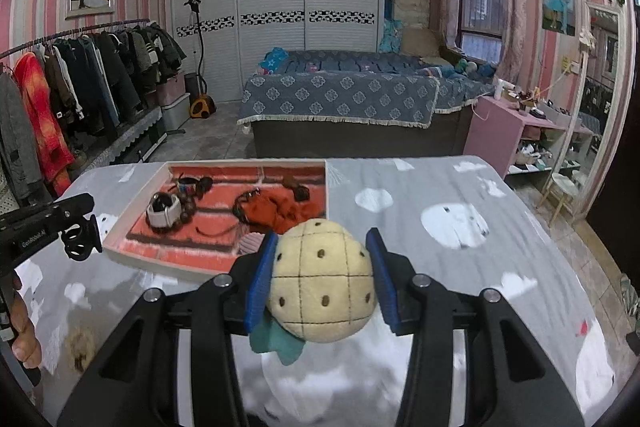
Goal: Organize jewelry
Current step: 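Carry the claw clip into the tray with left tool while right tool carries the plush keychain, both opening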
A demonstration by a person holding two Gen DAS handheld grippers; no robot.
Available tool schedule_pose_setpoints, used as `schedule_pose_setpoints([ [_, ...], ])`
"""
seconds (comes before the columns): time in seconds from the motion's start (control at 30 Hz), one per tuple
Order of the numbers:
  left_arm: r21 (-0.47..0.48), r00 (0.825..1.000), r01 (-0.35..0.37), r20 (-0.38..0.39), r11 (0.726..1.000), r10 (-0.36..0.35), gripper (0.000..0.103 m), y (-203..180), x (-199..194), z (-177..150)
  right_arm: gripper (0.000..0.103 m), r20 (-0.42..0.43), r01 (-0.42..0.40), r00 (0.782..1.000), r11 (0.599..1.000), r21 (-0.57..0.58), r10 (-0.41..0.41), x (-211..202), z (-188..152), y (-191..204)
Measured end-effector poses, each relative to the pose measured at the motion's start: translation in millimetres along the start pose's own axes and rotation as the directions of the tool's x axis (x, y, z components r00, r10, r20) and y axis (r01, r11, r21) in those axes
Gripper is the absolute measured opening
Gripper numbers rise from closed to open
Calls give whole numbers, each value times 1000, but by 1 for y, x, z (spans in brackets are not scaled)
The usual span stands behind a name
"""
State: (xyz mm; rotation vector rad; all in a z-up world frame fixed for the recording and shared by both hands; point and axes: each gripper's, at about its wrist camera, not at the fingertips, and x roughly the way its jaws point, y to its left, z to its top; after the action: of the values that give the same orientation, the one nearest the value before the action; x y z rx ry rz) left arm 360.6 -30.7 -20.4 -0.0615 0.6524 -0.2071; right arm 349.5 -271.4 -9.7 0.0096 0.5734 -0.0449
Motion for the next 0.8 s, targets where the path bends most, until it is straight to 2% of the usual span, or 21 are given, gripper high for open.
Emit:
schedule_pose_setpoints([
  [0.2,3,1000,9,-15,1000,-9,1,18,40,20,45,-17,11,1000,1000,-25,-11,39,21,18],
  [0.37,-36,999,45,-25,998,-46,1,38,67,26,45,-36,19,999,999,-40,-20,71,24,23],
  [0.5,-48,998,50,-33,998,-52,1,47,83,20,45,-66,21,997,998,-62,-25,97,13,29],
  [0.67,-37,996,27,-86,999,-30,0,51,109,7,45,-118,18,993,996,-82,-28,122,-3,36],
  [0.8,-36,995,17,-101,999,-20,0,54,116,1,45,-152,-10,988,996,-94,-5,140,-14,41],
])
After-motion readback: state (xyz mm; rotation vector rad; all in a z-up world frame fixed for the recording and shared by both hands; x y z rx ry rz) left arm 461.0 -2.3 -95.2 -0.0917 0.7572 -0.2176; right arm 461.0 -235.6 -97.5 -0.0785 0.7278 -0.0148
